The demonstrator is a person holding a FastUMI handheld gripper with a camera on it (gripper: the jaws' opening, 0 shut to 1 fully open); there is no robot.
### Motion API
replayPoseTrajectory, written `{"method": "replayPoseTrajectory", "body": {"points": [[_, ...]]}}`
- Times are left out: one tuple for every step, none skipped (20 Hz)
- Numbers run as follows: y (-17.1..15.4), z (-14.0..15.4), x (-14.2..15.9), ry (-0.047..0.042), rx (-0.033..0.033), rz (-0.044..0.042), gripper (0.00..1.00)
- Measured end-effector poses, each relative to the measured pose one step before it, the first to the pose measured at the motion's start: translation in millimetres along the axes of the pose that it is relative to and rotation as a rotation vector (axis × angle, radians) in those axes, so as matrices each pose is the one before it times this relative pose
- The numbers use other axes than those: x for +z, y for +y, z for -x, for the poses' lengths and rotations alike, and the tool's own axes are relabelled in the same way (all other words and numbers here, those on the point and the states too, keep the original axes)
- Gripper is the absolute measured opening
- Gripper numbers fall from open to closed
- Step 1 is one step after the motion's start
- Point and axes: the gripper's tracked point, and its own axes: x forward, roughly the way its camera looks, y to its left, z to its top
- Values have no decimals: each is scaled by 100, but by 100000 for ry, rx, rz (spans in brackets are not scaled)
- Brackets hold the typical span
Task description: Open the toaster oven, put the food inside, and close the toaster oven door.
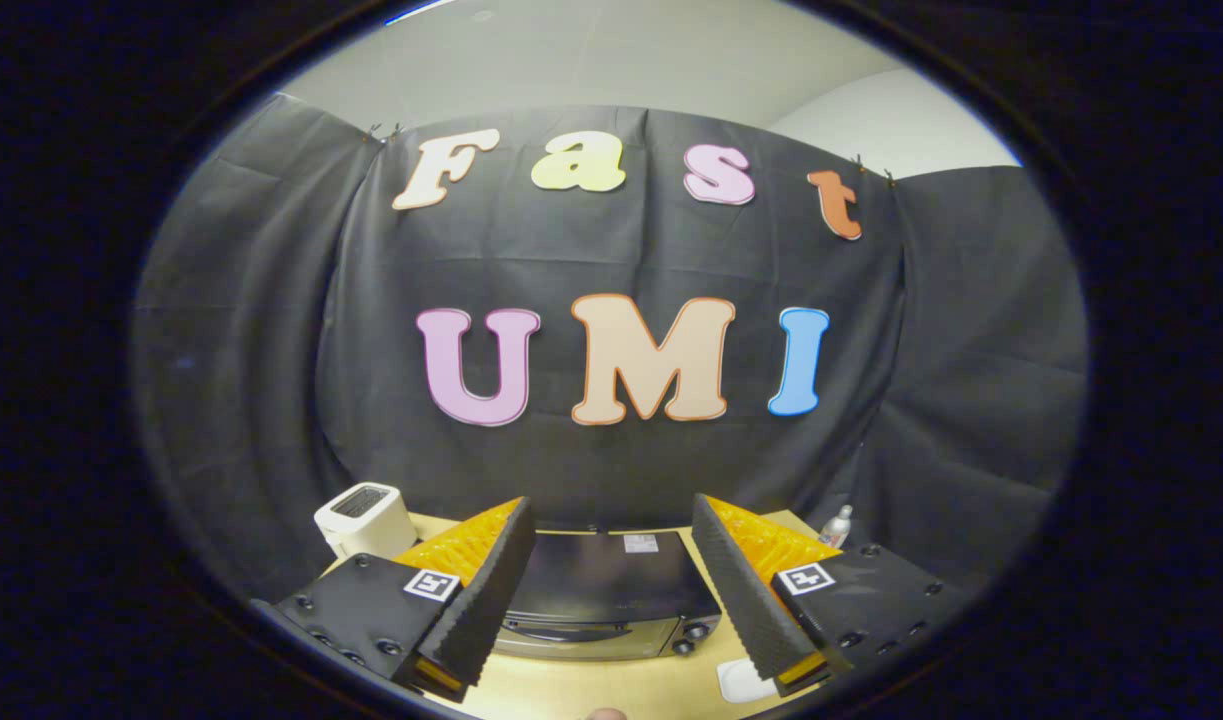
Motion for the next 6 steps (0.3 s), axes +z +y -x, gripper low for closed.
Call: {"method": "replayPoseTrajectory", "body": {"points": [[-188,34,341,-246,-25,-1103,99],[-166,139,378,-300,-262,-673,99],[-262,134,355,-856,-573,-568,99],[-194,133,302,-653,-239,-625,99],[-108,44,9,-71,-150,-828,99],[-194,60,-57,122,-72,-701,99]]}}
